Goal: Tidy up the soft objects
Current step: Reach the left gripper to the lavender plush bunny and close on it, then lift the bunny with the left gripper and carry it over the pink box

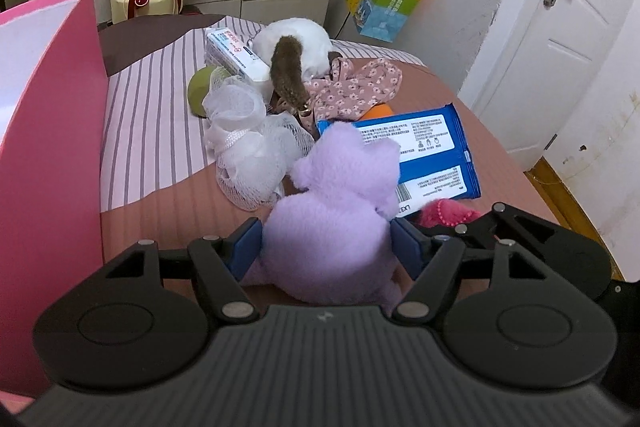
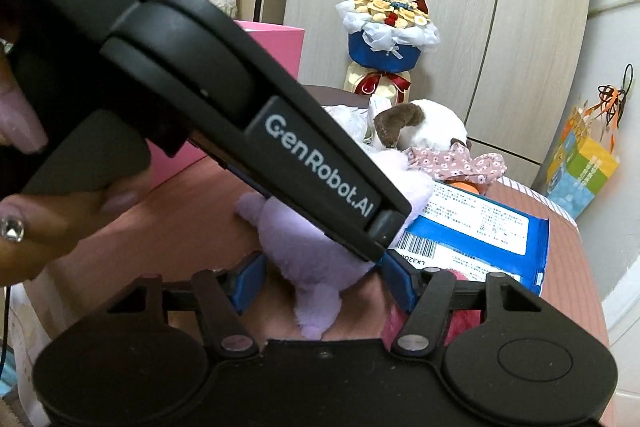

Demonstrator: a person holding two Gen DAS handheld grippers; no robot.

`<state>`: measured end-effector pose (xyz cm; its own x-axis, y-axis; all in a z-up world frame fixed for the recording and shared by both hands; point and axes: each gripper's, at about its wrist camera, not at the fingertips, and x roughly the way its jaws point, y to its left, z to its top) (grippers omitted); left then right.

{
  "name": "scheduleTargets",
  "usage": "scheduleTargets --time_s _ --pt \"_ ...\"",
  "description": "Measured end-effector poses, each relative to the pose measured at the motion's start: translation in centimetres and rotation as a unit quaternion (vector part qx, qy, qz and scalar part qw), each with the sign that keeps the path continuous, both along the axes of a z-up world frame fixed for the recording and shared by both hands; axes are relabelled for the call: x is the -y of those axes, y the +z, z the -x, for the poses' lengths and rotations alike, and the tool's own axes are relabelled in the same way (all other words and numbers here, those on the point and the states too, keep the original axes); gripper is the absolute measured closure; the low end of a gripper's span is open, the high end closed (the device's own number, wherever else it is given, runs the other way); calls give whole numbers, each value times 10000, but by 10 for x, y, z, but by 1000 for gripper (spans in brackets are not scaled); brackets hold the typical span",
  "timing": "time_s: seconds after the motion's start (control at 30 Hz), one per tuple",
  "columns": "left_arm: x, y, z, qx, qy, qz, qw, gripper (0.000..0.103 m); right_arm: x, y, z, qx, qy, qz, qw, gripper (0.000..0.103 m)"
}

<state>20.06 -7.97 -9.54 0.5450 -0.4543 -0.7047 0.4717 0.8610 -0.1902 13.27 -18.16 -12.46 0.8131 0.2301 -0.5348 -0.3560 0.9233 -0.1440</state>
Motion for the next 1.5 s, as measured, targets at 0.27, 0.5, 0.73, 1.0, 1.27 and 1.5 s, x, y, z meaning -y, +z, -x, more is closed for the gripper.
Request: scheduleTargets --time_s 0.27,0.5,0.73,1.0,1.27,1.5 --pt "3 2 -5 44 58 -149 9999 25 1 -5 1 179 -74 -6 9998 35" --pt "-2 -4 -7 -196 -43 -35 9998 31 7 -9 9 94 -67 -394 9992 41" --pt "2 -1 -6 -327 -13 -207 9993 38 8 -9 12 18 -127 -571 9983 48" --pt "2 13 6 -369 98 -553 9977 40 9 1 11 -260 -176 -872 9957 53" --pt "-9 31 28 -498 284 -650 9962 39 7 27 23 -719 71 -1140 9908 53" --pt "-30 43 50 -732 399 -416 9956 39 1 51 36 -1070 321 -1103 9876 53"
